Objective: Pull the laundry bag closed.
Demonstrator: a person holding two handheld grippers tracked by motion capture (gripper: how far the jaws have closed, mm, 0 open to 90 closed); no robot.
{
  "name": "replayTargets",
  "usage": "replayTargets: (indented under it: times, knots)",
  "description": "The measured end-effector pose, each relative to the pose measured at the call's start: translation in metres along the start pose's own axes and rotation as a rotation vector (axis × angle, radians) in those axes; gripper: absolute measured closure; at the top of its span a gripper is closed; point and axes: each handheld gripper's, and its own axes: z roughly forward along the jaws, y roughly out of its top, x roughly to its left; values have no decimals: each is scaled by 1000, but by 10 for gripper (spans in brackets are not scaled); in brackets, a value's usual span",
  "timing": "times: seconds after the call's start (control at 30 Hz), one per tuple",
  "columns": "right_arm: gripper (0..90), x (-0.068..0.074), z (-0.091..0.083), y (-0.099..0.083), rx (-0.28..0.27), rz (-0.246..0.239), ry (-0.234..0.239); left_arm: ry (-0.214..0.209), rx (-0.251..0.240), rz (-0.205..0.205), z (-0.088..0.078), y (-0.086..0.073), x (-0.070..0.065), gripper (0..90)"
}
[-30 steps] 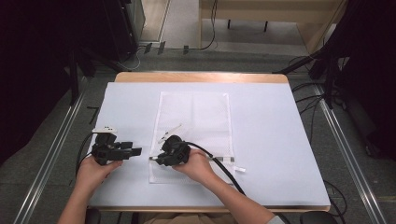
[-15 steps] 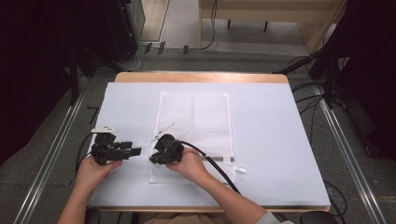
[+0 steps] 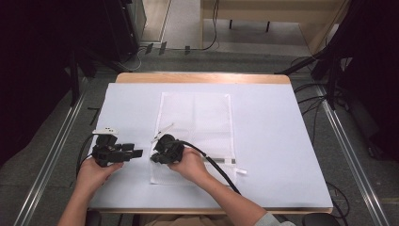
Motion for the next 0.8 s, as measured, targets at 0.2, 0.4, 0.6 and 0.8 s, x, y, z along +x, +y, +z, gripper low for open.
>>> replayTargets:
  times: [0.2, 0.4, 0.6, 0.8]
  knots:
    - [877, -2, -16, 7, -38, -20, -10, -34, 0, 21, 2, 1, -5, 440]
    - [876, -3, -29, 13, -55, -30, -5, -100, 15, 64, 6, 2, -11, 469]
    - [876, -3, -33, 15, -67, -25, 6, -123, 60, 89, 15, 4, -20, 481]
    - [876, -1, -37, 17, -75, -32, 28, -157, 97, 97, 22, 6, -22, 556]
